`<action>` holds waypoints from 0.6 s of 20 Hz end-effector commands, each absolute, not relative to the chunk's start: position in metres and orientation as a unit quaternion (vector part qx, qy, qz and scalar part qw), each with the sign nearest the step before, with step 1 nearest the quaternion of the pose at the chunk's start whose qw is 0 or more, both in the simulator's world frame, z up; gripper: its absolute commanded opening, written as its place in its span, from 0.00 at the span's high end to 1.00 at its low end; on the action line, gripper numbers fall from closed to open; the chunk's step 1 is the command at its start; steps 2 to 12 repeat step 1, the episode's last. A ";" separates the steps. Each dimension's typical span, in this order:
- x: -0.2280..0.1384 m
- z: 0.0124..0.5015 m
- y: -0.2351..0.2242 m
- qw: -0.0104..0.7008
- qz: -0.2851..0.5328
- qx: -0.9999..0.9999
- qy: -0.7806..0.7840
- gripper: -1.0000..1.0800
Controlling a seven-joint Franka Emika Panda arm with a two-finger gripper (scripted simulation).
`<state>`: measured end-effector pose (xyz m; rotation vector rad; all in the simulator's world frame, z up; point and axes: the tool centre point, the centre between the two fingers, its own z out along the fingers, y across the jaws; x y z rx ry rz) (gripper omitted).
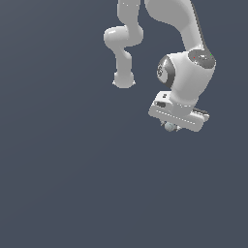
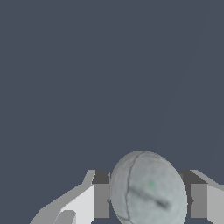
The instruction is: Pick up the object and move it to a goal position.
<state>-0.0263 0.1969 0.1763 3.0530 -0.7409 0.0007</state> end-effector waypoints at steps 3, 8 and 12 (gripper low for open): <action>-0.025 0.175 0.195 0.000 0.000 0.972 -0.236 1.00; -0.025 0.175 0.195 0.000 0.000 0.972 -0.236 1.00; -0.025 0.175 0.195 0.000 0.000 0.972 -0.236 1.00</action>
